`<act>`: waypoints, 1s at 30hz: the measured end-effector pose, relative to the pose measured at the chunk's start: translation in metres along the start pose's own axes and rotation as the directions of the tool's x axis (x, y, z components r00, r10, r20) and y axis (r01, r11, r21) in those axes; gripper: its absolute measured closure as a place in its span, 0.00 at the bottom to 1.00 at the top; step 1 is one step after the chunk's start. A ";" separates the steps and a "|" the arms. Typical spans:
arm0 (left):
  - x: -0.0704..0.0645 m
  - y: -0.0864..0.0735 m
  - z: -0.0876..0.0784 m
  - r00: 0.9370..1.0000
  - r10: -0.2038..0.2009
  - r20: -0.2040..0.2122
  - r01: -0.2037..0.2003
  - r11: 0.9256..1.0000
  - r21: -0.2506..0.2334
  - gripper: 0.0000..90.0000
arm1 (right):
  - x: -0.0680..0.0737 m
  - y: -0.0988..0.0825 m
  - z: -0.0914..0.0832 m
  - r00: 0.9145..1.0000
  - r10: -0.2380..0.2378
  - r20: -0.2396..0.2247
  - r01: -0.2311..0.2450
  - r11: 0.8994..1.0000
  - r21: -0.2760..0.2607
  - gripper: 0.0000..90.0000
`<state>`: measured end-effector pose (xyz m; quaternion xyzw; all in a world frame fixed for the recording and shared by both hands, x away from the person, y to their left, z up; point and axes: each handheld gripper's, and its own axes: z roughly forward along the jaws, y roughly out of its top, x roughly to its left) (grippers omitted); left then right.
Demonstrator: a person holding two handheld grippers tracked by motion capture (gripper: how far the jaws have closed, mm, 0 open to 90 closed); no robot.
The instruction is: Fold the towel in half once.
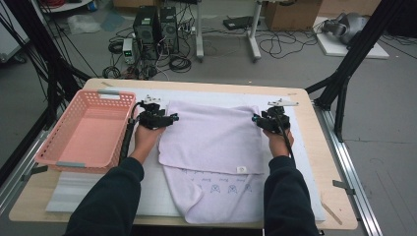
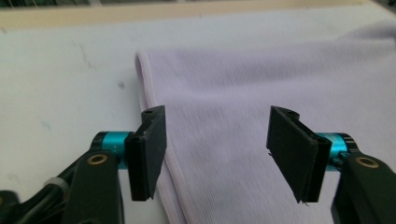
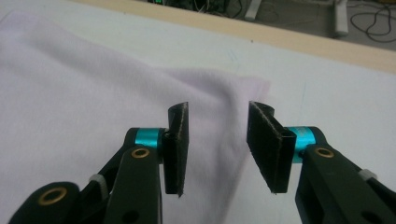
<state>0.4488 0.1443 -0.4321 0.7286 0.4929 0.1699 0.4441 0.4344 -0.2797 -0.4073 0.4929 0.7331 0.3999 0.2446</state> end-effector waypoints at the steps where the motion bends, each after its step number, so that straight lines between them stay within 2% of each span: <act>1: 0.000 -0.001 0.001 1.000 0.005 0.001 -0.005 1.000 0.030 0.39 | -0.001 -0.003 -0.003 1.000 0.008 -0.014 -0.008 1.000 0.010 0.63; 2: -0.002 -0.003 0.001 1.000 0.013 -0.005 -0.013 0.998 0.060 0.38 | -0.001 -0.006 -0.005 1.000 0.014 -0.019 -0.014 1.000 0.018 0.62; 3: -0.003 -0.004 0.000 1.000 0.018 -0.008 -0.017 0.998 0.069 0.38 | 0.000 -0.011 -0.009 0.999 0.019 -0.031 -0.018 0.999 0.027 0.61; 5: -0.005 -0.008 -0.005 0.999 0.019 -0.027 -0.018 0.999 0.048 0.39 | 0.002 -0.019 -0.013 0.999 -0.001 -0.032 0.003 0.998 0.055 0.61; 6: -0.006 -0.011 -0.006 0.999 0.026 -0.037 -0.024 0.999 0.048 0.40 | 0.003 -0.024 -0.014 0.999 -0.016 -0.036 0.018 0.998 0.065 0.60; 7: -0.006 -0.014 -0.008 0.999 0.026 -0.040 -0.024 0.998 0.062 0.39 | 0.005 -0.029 -0.016 0.999 -0.008 -0.041 0.012 0.996 0.086 0.58; 9: -0.006 -0.021 -0.010 0.999 0.021 -0.029 -0.019 0.997 0.078 0.39 | 0.006 -0.034 -0.016 0.997 0.031 -0.066 -0.021 0.987 0.160 0.53; 12: -0.009 -0.032 -0.014 1.000 0.021 -0.011 -0.021 0.997 0.081 0.38 | 0.013 -0.042 -0.022 0.998 0.014 -0.067 -0.003 0.988 0.157 0.54; 13: -0.010 -0.035 -0.016 1.000 0.029 -0.006 -0.028 0.997 0.074 0.36 | 0.016 -0.046 -0.023 0.998 0.001 -0.059 0.009 0.984 0.176 0.54; 15: -0.013 -0.040 -0.021 0.998 0.057 0.003 -0.057 0.996 0.071 0.37 | 0.020 -0.054 -0.024 0.998 0.008 -0.066 0.006 0.977 0.212 0.53; 16: -0.013 -0.040 -0.021 0.998 0.057 0.003 -0.057 0.996 0.071 0.37 | 0.021 -0.058 -0.024 0.998 0.015 -0.067 0.000 0.977 0.215 0.51; 17: -0.017 -0.043 -0.024 0.996 0.092 0.001 -0.092 0.993 0.076 0.40 | 0.023 -0.063 -0.027 0.998 0.020 -0.058 -0.009 0.982 0.189 0.53; 18: -0.018 -0.047 -0.027 0.991 0.130 -0.006 -0.129 0.990 0.060 0.49 | 0.026 -0.065 -0.029 0.998 0.019 -0.052 -0.009 0.983 0.183 0.58; 19: -0.017 -0.047 -0.029 0.992 0.118 0.040 -0.120 0.991 0.059 0.72 | 0.029 -0.067 -0.031 0.997 -0.011 -0.074 0.023 0.985 0.169 0.82; 20: -0.017 -0.046 -0.028 0.992 0.109 0.059 -0.113 0.991 0.066 0.92 | 0.030 -0.068 -0.031 0.992 -0.017 -0.125 0.037 0.987 0.158 0.93; 22: -0.016 -0.044 -0.026 0.993 0.107 0.049 -0.110 0.992 0.066 0.93 | 0.035 -0.066 -0.029 0.992 -0.066 -0.107 0.082 0.985 0.153 0.96; 23: -0.014 -0.041 -0.025 0.996 0.084 0.037 -0.086 0.994 0.068 0.93 | 0.034 -0.064 -0.027 0.992 -0.073 -0.103 0.087 0.985 0.146 0.96; 26: -0.008 -0.032 -0.020 0.999 0.036 0.012 -0.037 0.999 0.030 0.93 | 0.024 -0.059 -0.020 0.995 -0.056 -0.078 0.065 0.991 0.113 0.96; 29: -0.005 -0.024 -0.014 0.999 0.036 -0.022 -0.036 0.999 -0.013 0.93 | 0.017 -0.052 -0.011 0.998 -0.060 -0.026 0.062 0.995 0.083 0.96; 30: -0.003 -0.024 -0.011 0.999 0.026 -0.033 -0.027 0.998 -0.054 0.93 | 0.015 -0.049 -0.009 0.998 -0.057 -0.003 0.057 0.995 0.076 0.96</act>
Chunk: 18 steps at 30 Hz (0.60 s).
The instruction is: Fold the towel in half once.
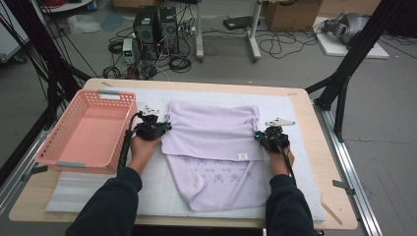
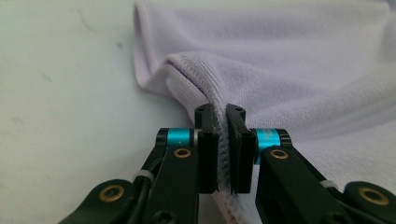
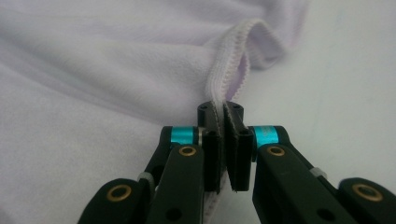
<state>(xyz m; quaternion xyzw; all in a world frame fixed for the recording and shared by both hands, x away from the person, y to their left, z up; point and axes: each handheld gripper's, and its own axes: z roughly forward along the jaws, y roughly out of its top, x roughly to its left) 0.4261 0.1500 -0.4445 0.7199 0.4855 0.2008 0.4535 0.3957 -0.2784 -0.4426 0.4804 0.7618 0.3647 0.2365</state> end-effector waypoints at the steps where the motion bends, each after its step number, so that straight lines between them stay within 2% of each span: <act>1: 0.001 -0.001 0.002 1.000 -0.007 -0.003 0.007 1.000 -0.015 0.93 | -0.003 0.003 0.003 1.000 0.012 0.020 -0.012 1.000 -0.016 0.96; 2: 0.002 -0.002 0.006 1.000 -0.017 -0.006 0.017 1.000 -0.017 0.93 | -0.003 0.005 0.005 0.999 0.026 0.025 -0.026 0.999 -0.019 0.96; 3: 0.001 -0.002 0.008 1.000 -0.018 -0.013 0.018 1.000 0.007 0.92 | -0.004 0.006 0.007 0.999 0.032 0.030 -0.031 0.999 -0.023 0.95; 4: 0.000 -0.001 0.008 1.000 -0.015 -0.020 0.015 1.000 0.003 0.89 | -0.003 0.007 0.009 0.999 0.043 0.033 -0.042 0.999 -0.024 0.94; 5: 0.000 -0.001 0.007 1.000 -0.017 -0.020 0.017 1.000 -0.001 0.79 | -0.002 0.006 0.010 0.998 0.055 0.031 -0.054 0.998 -0.022 0.91; 7: 0.000 0.001 0.002 1.000 -0.011 -0.017 0.012 1.000 0.015 0.56 | -0.001 0.005 0.009 0.998 0.061 0.025 -0.061 0.998 -0.008 0.76; 8: 0.000 0.001 -0.002 1.000 0.001 -0.010 -0.001 1.000 0.017 0.51 | -0.001 0.004 0.007 0.998 0.060 0.020 -0.060 0.998 -0.005 0.73; 11: -0.002 0.002 -0.011 1.000 0.017 0.013 -0.017 0.999 0.032 0.45 | 0.001 0.003 -0.006 0.998 0.055 0.013 -0.054 0.998 -0.035 0.67; 12: -0.003 0.001 -0.015 1.000 0.022 0.023 -0.022 1.000 0.012 0.45 | 0.002 0.003 -0.009 0.999 0.050 0.017 -0.049 0.998 -0.041 0.66; 15: -0.010 -0.001 -0.025 0.998 0.044 0.039 -0.044 0.999 -0.008 0.46 | 0.008 -0.001 -0.023 1.000 0.019 0.015 -0.018 0.999 -0.046 0.62; 18: -0.019 -0.006 -0.034 0.996 0.059 0.072 -0.060 0.998 0.008 0.46 | 0.014 -0.006 -0.035 1.000 0.000 0.001 0.000 0.999 -0.050 0.59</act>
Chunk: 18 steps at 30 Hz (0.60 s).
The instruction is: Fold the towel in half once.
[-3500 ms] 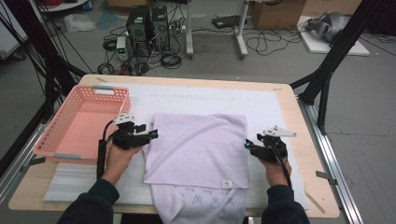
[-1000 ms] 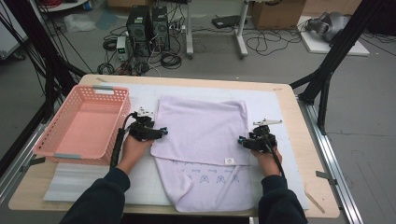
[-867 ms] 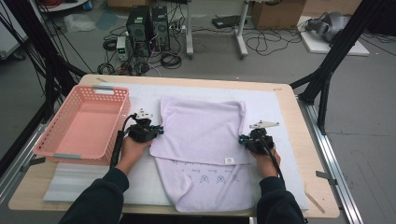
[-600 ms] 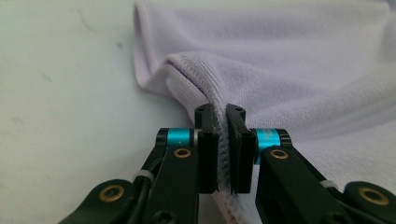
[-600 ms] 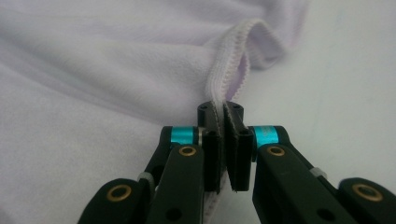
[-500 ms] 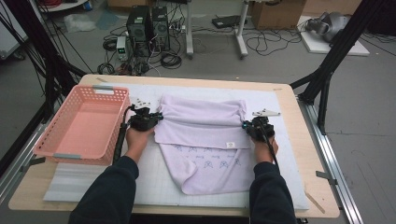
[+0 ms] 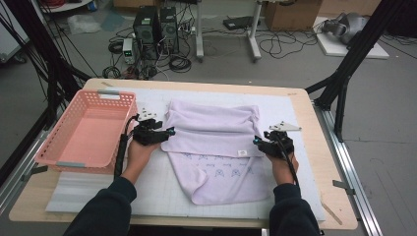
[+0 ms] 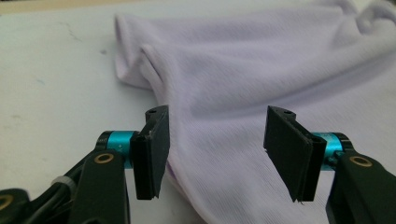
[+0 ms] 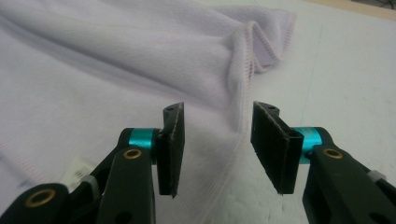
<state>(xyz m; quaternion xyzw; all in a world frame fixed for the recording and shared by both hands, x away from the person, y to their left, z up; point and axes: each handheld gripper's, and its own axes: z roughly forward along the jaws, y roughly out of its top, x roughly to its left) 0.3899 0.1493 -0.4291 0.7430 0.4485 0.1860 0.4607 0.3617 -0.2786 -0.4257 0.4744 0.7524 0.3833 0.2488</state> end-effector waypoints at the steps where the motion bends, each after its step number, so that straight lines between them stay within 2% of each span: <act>1: -0.003 -0.002 -0.003 1.000 0.007 0.008 -0.007 1.000 -0.019 0.46 | 0.004 -0.002 -0.005 1.000 -0.008 -0.006 0.008 1.000 -0.001 0.59; 2: -0.009 -0.004 -0.008 0.999 0.029 0.017 -0.029 0.999 -0.033 0.48 | 0.006 -0.004 -0.008 1.000 -0.017 -0.008 0.017 1.000 -0.004 0.59; 6: -0.028 -0.013 -0.015 0.996 0.046 0.070 -0.045 0.999 -0.020 0.51 | 0.019 -0.018 -0.023 0.998 -0.053 -0.019 0.053 0.999 0.011 0.59; 10: -0.049 -0.023 -0.017 0.992 0.065 0.111 -0.065 0.998 -0.002 0.52 | 0.027 -0.034 -0.034 0.998 -0.043 -0.041 0.044 0.999 0.012 0.57; 16: -0.078 -0.037 -0.015 0.984 0.078 0.161 -0.085 0.996 0.036 0.52 | 0.037 -0.049 -0.051 0.997 -0.062 -0.042 0.064 0.997 0.033 0.57; 18: -0.089 -0.042 -0.014 0.980 0.100 0.173 -0.110 0.993 0.052 0.52 | 0.039 -0.054 -0.057 0.997 -0.066 -0.038 0.068 0.997 0.031 0.57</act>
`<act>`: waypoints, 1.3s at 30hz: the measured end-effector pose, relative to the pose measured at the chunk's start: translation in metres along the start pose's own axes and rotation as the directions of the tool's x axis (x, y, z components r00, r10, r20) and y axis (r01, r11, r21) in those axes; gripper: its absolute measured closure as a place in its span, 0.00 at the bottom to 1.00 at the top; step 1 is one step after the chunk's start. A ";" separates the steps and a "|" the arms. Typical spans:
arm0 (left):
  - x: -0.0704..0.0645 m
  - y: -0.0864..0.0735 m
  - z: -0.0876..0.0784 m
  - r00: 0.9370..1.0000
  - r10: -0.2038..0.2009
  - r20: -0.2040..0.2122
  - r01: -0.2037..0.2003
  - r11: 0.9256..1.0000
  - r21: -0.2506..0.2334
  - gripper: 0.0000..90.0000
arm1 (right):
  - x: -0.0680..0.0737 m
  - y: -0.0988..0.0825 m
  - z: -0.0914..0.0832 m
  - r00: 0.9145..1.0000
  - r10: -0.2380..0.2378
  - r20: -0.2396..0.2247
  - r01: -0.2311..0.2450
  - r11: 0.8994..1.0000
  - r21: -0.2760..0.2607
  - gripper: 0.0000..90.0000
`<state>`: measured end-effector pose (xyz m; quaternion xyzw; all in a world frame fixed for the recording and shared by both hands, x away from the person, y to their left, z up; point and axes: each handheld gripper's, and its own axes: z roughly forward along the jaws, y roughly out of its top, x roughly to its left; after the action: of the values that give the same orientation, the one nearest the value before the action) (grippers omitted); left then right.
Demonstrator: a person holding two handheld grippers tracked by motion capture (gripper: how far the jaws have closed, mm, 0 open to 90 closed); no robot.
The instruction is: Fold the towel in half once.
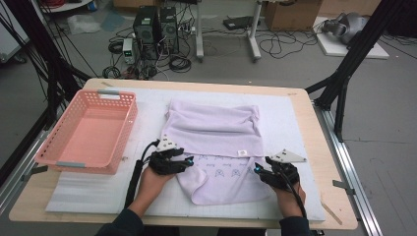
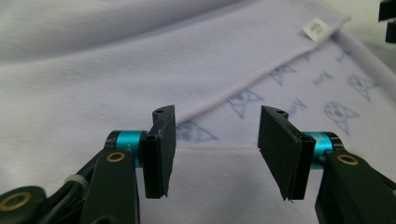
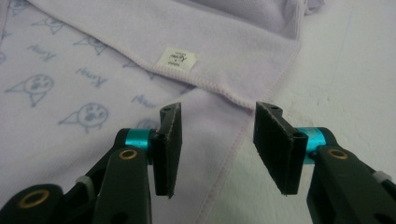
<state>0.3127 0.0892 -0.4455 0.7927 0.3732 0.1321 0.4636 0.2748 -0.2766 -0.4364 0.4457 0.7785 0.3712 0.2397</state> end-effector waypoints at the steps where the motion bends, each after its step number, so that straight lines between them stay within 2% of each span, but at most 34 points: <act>1: -0.006 -0.002 0.003 1.000 0.022 0.009 -0.022 1.000 0.014 0.52 | 0.000 -0.001 -0.002 1.000 -0.002 0.000 0.002 1.000 -0.005 0.57; 2: -0.006 -0.002 0.003 1.000 0.022 0.009 -0.022 1.000 0.014 0.52 | 0.001 -0.003 -0.004 1.000 -0.005 0.002 0.005 1.000 -0.005 0.57; 3: -0.015 -0.004 0.006 0.998 0.062 0.008 -0.062 0.997 0.042 0.52 | 0.002 -0.004 -0.006 1.000 0.001 0.002 -0.001 1.000 -0.003 0.57; 4: -0.019 -0.004 0.008 0.995 0.102 -0.011 -0.101 0.993 0.065 0.51 | 0.002 -0.005 -0.008 1.000 0.003 0.002 -0.003 1.000 -0.009 0.57; 5: -0.024 -0.004 0.009 0.989 0.142 -0.032 -0.140 0.988 0.073 0.51 | 0.002 -0.006 -0.010 1.000 0.005 0.000 -0.005 1.000 -0.013 0.57; 6: -0.028 -0.005 0.009 0.982 0.184 -0.038 -0.181 0.981 0.075 0.55 | 0.003 -0.006 -0.012 1.000 0.011 -0.002 -0.011 1.000 -0.016 0.57; 7: -0.030 -0.005 0.008 0.979 0.202 -0.036 -0.200 0.977 0.071 0.64 | 0.004 -0.007 -0.013 1.000 0.013 -0.004 -0.013 1.000 -0.018 0.57; 8: -0.032 -0.006 0.008 0.977 0.210 -0.041 -0.207 0.976 0.068 0.78 | 0.005 -0.008 -0.014 1.000 0.013 -0.004 -0.013 1.000 -0.017 0.57; 9: -0.033 -0.007 0.007 0.974 0.221 -0.056 -0.217 0.974 0.070 0.87 | 0.005 -0.008 -0.014 1.000 0.010 -0.006 -0.010 1.000 -0.019 0.57; 10: -0.033 -0.007 0.006 0.974 0.217 -0.061 -0.213 0.975 0.068 0.93 | 0.006 -0.008 -0.014 1.000 0.012 -0.006 -0.012 1.000 -0.018 0.57; 13: -0.028 -0.010 -0.001 0.985 0.165 -0.057 -0.162 0.985 0.053 0.95 | 0.006 -0.009 -0.014 1.000 0.006 -0.007 -0.006 1.000 -0.019 0.57; 15: -0.022 -0.013 -0.009 0.992 0.111 -0.052 -0.110 0.994 0.028 0.95 | 0.006 -0.009 -0.013 1.000 0.013 -0.008 -0.013 1.000 -0.016 0.57; 16: -0.019 -0.015 -0.014 0.995 0.088 -0.053 -0.087 0.996 0.014 0.95 | 0.005 -0.009 -0.013 1.000 0.010 -0.009 -0.010 1.000 -0.020 0.57; 19: -0.009 -0.024 -0.034 0.996 0.060 -0.072 -0.060 0.998 -0.005 0.95 | 0.005 -0.009 -0.011 1.000 0.019 -0.011 -0.019 1.000 -0.015 0.57; 22: -0.001 -0.035 -0.055 0.996 0.023 -0.091 -0.025 1.000 -0.019 0.95 | 0.005 -0.009 -0.009 1.000 0.020 -0.014 -0.020 1.000 -0.015 0.57; 28: 0.011 -0.060 -0.088 0.991 -0.043 -0.127 0.043 0.999 -0.007 0.94 | 0.007 -0.008 -0.007 1.000 0.017 -0.017 -0.017 1.000 -0.010 0.57; 30: 0.015 -0.068 -0.096 0.988 -0.040 -0.149 0.042 0.999 0.010 0.93 | 0.008 -0.008 -0.008 1.000 0.023 -0.018 -0.023 1.000 -0.007 0.57; 31: 0.017 -0.071 -0.101 0.986 -0.059 -0.156 0.062 0.998 0.016 0.89 | 0.007 -0.008 -0.009 1.000 0.024 -0.016 -0.024 1.000 -0.008 0.57; 33: 0.021 -0.072 -0.109 0.981 -0.105 -0.164 0.105 0.994 -0.010 0.73 | 0.006 -0.009 -0.011 1.000 0.027 -0.011 -0.027 1.000 -0.011 0.56; 35: 0.022 -0.068 -0.114 0.979 -0.121 -0.163 0.113 0.992 -0.059 0.66 | 0.004 -0.010 -0.013 0.999 0.035 -0.009 -0.035 0.999 -0.012 0.56; 36: 0.022 -0.066 -0.114 0.979 -0.140 -0.151 0.128 0.988 -0.088 0.61 | 0.003 -0.010 -0.014 0.999 0.040 -0.006 -0.040 0.999 -0.014 0.56; 37: 0.022 -0.063 -0.113 0.981 -0.142 -0.132 0.129 0.987 -0.097 0.59 | 0.003 -0.011 -0.014 0.999 0.042 -0.005 -0.042 0.999 -0.015 0.56; 39: 0.020 -0.060 -0.106 0.982 -0.144 -0.123 0.134 0.987 -0.092 0.55 | 0.002 -0.012 -0.014 0.999 0.044 -0.001 -0.044 0.999 -0.012 0.56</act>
<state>0.2397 0.1883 -0.4412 0.7345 0.4510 0.1657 0.4792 0.2580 -0.2841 -0.4377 0.4610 0.7666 0.3811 0.2338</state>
